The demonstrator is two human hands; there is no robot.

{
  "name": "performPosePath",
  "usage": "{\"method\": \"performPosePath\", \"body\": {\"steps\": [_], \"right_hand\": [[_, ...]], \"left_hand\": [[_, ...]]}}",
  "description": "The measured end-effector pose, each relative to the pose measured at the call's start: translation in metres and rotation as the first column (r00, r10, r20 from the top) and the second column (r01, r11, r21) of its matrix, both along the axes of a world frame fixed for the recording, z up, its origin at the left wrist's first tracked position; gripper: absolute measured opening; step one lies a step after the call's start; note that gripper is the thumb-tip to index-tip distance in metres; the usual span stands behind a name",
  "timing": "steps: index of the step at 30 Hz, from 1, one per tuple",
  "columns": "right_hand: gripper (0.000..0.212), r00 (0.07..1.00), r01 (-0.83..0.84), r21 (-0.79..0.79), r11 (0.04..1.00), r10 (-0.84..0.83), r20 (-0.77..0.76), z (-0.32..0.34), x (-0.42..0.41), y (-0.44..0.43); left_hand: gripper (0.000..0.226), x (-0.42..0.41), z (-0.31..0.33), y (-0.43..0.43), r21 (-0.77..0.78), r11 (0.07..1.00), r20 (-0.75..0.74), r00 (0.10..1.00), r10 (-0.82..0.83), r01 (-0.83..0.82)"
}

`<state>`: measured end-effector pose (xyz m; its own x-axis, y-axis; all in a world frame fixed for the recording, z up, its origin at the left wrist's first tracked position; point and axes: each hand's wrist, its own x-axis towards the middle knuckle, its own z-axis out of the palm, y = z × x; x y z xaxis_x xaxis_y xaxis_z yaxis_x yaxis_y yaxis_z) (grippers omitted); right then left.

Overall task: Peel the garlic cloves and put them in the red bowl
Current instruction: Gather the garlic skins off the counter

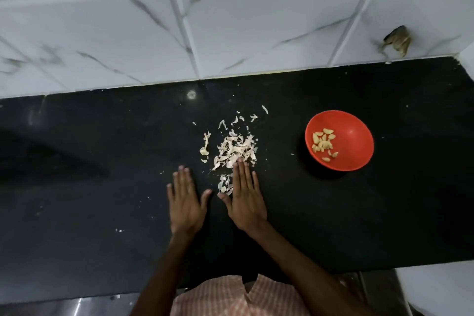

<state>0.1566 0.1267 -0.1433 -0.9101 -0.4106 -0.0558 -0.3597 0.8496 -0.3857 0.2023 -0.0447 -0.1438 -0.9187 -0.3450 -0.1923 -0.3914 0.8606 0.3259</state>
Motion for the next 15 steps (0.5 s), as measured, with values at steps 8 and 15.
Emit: {"method": "performPosePath", "body": {"steps": [8, 15], "right_hand": [[0.025, 0.931, 0.323, -0.665, 0.674, -0.353, 0.094, 0.011, -0.02, 0.031], [0.055, 0.926, 0.368, -0.493, 0.789, -0.262, 0.272, 0.018, -0.133, 0.037]], "left_hand": [[0.058, -0.052, 0.03, -0.008, 0.395, 0.904, -0.351, 0.936, -0.015, 0.163], [0.083, -0.164, 0.036, -0.062, 0.184, 0.927, -0.265, 0.925, -0.274, 0.327]]}}
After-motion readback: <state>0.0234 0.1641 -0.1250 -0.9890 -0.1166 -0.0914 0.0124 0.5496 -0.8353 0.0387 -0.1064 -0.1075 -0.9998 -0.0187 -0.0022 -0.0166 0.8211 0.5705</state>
